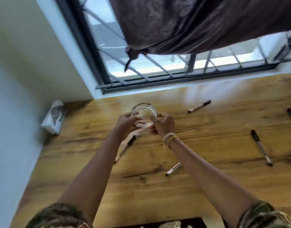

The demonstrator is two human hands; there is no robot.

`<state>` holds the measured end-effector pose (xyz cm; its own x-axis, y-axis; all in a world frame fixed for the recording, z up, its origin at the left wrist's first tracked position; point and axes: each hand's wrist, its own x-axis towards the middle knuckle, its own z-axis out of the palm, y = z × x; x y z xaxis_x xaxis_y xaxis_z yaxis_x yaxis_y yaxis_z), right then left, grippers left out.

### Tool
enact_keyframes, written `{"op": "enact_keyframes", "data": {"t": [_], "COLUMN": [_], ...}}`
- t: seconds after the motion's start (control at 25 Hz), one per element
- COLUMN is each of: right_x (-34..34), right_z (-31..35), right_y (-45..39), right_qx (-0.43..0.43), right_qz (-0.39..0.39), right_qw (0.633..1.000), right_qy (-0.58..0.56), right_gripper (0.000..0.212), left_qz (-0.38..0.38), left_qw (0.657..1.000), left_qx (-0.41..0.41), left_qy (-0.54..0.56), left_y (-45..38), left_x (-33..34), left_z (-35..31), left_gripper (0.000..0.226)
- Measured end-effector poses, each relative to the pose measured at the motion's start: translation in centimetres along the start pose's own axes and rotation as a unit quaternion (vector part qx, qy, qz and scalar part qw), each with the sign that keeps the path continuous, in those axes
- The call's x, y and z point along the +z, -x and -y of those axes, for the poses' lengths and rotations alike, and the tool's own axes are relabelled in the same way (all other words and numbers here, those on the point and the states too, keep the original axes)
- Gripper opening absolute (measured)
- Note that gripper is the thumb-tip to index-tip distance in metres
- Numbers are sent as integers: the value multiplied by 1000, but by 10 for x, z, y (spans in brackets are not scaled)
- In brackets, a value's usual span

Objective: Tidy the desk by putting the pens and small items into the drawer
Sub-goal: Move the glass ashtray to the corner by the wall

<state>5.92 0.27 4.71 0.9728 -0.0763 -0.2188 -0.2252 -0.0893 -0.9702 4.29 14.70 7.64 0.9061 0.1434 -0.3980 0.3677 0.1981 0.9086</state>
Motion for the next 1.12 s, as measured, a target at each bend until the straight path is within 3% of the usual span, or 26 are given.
{"op": "enact_keyframes", "data": {"t": [0.28, 0.52, 0.64, 0.84, 0.96, 1.12], "right_x": [130, 205, 238, 287, 310, 329], "right_z": [-17, -18, -22, -26, -26, -21], "right_y": [61, 86, 95, 101, 100, 95], "right_qx": [-34, -17, -9, -18, -1, -13], "right_qz": [100, 171, 203, 224, 228, 233], "right_qw": [989, 970, 961, 948, 946, 938], "right_qy": [106, 169, 187, 226, 232, 257], "right_gripper": [17, 28, 27, 28, 31, 31], "left_qz": [-149, -280, -342, -457, -442, -365], "left_qw": [988, 958, 939, 864, 834, 788], "left_qx": [-21, -24, -10, 19, 77, -23], "left_qy": [44, 55, -39, -210, -321, -494], "left_y": [50, 71, 83, 108, 125, 135], "left_x": [-142, -213, -241, -268, -276, -284], "left_z": [31, 46, 54, 62, 80, 108], "left_gripper": [21, 20, 24, 38, 47, 83]}}
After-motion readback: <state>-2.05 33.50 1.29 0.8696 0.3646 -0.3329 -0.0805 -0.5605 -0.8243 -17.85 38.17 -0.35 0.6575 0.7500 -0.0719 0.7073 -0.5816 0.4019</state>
